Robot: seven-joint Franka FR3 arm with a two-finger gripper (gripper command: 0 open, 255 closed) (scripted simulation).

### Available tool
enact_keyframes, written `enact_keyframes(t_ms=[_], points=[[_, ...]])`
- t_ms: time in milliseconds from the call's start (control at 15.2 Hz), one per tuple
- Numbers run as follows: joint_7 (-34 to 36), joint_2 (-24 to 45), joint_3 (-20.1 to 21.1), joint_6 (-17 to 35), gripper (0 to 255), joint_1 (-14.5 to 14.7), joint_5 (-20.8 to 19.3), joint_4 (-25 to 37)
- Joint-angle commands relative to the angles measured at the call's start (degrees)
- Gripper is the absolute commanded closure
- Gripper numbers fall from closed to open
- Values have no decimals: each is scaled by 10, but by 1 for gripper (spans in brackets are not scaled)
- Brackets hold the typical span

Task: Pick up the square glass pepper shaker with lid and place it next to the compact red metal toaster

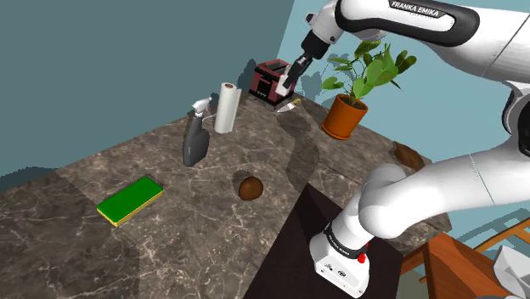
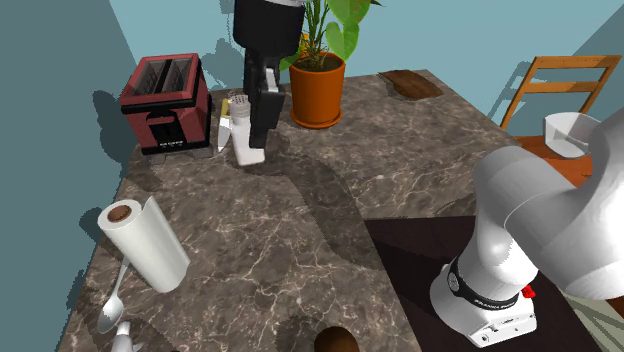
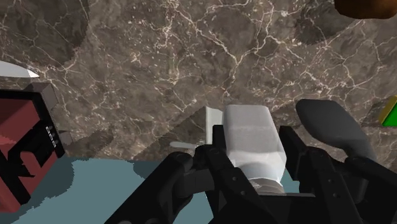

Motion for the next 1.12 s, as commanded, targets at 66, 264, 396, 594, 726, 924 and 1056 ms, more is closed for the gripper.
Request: enact_keyframes(t_ms=[66,264,396,594,726,924,1056], points=[[-32,56,-30,6,255,3,6,48],[-67,118,-61,9,255,8,20,104],[-93,161,-82,8,255,10,35,145],[-133,230,-113,1,255,11,65,213],[-161,280,-132,-9,255,7,90,263],[-202,359,-155,-31,255,-7,137,347],[-228,416,-165,-52,255,-26,171,411]])
